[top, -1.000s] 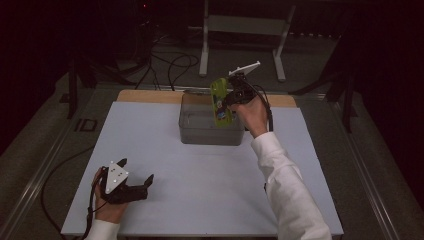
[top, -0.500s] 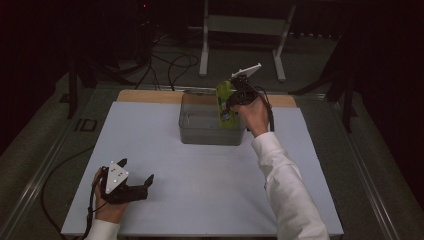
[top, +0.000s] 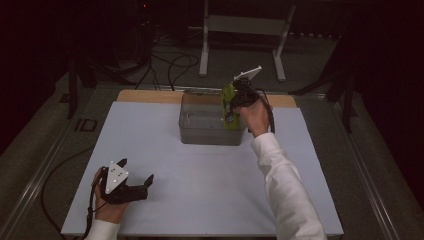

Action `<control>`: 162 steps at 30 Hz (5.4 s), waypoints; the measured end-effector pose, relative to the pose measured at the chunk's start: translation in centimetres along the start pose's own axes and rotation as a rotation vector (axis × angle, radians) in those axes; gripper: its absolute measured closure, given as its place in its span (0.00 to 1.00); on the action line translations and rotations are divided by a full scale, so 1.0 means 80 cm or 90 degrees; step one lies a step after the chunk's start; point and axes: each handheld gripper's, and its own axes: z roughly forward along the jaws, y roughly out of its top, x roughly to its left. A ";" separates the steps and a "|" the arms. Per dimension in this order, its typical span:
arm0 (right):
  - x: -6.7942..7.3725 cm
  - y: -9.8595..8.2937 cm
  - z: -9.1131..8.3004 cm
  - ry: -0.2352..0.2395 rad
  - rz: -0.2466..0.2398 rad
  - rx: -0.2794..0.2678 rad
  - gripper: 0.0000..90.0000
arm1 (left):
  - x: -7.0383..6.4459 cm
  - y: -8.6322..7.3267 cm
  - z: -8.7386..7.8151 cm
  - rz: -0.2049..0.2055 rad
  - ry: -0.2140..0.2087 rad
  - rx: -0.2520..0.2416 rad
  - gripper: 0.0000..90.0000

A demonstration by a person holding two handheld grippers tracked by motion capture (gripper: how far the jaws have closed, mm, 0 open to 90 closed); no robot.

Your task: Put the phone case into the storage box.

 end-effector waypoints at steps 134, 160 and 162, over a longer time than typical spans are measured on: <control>-0.004 -0.050 0.015 -0.015 -0.107 -0.163 0.21 | -0.001 -0.001 0.001 0.003 -0.001 0.002 0.00; -0.037 -0.164 -0.017 0.039 -0.137 -0.296 0.11 | -0.001 -0.001 0.002 0.000 -0.001 0.003 0.00; -0.040 -0.174 -0.019 0.041 -0.140 -0.305 0.11 | -0.001 0.000 0.002 -0.001 0.000 0.001 0.00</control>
